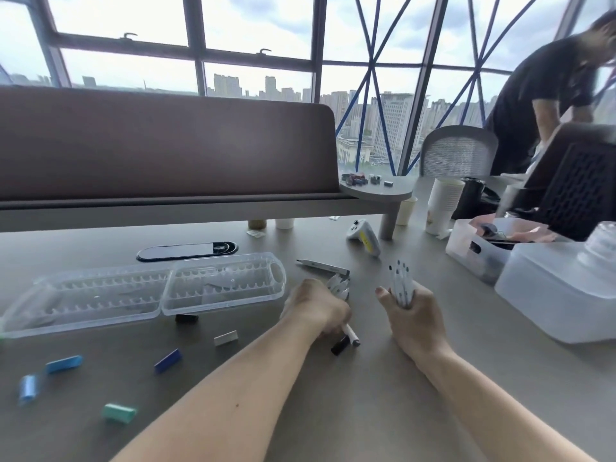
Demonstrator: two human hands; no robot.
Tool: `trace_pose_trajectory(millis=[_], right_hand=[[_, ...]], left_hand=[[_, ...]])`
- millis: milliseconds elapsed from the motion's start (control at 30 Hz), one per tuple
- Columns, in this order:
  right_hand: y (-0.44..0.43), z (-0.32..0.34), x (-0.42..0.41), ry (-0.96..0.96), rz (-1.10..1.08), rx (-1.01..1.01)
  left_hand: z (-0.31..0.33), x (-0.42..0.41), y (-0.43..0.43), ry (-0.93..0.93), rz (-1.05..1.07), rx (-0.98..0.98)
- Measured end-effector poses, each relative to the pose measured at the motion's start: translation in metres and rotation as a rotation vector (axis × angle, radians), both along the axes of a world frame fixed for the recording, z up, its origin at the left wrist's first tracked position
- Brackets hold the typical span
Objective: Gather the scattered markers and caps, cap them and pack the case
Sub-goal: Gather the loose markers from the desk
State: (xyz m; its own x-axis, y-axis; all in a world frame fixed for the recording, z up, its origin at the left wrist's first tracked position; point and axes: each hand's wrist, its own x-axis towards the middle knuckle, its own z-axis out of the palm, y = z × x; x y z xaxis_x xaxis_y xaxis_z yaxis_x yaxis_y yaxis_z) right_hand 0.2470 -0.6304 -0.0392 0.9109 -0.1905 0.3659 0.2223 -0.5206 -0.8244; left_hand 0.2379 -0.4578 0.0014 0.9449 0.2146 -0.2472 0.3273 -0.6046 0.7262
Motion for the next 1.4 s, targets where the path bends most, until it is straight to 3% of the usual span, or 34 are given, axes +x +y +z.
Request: trace_pose_trajectory(millis=[233, 333, 600, 767, 867, 933, 1067, 1133, 1400], right_hand=[[0.01, 0.024, 0.046, 0.132, 0.112, -0.138], [0.027, 0.035, 0.071, 0.16, 0.166, -0.337], [0.081, 0.047, 0.119, 0.259, 0.212, -0.889], [0.092, 0.054, 0.128, 0.408, 0.242, -1.034], [0.088, 0.054, 0.129, 0.438, 0.216, -0.976], [0.082, 0.051, 0.129, 0.336, 0.174, -0.835], [0.072, 0.052, 0.092, 0.087, 0.066, -0.056], [0.071, 0.055, 0.054, 0.015, 0.059, 0.144], [0.112, 0.054, -0.143, -0.096, 0.402, 0.378]], left_hand=[[0.004, -0.007, 0.019, -0.071, 0.033, -0.374], [0.007, -0.01, 0.036, -0.171, 0.082, -0.504], [-0.011, -0.01, 0.06, -0.504, -0.09, -0.437], [-0.024, -0.008, 0.057, -0.573, -0.193, -0.413], [-0.03, -0.006, 0.057, -0.543, -0.225, -0.41], [-0.029, -0.007, 0.056, -0.533, -0.224, -0.427], [-0.012, -0.02, 0.06, -0.576, -0.153, -0.392], [0.003, -0.03, 0.066, -0.624, -0.081, -0.382], [0.055, -0.13, 0.102, -0.696, 0.03, -0.395]])
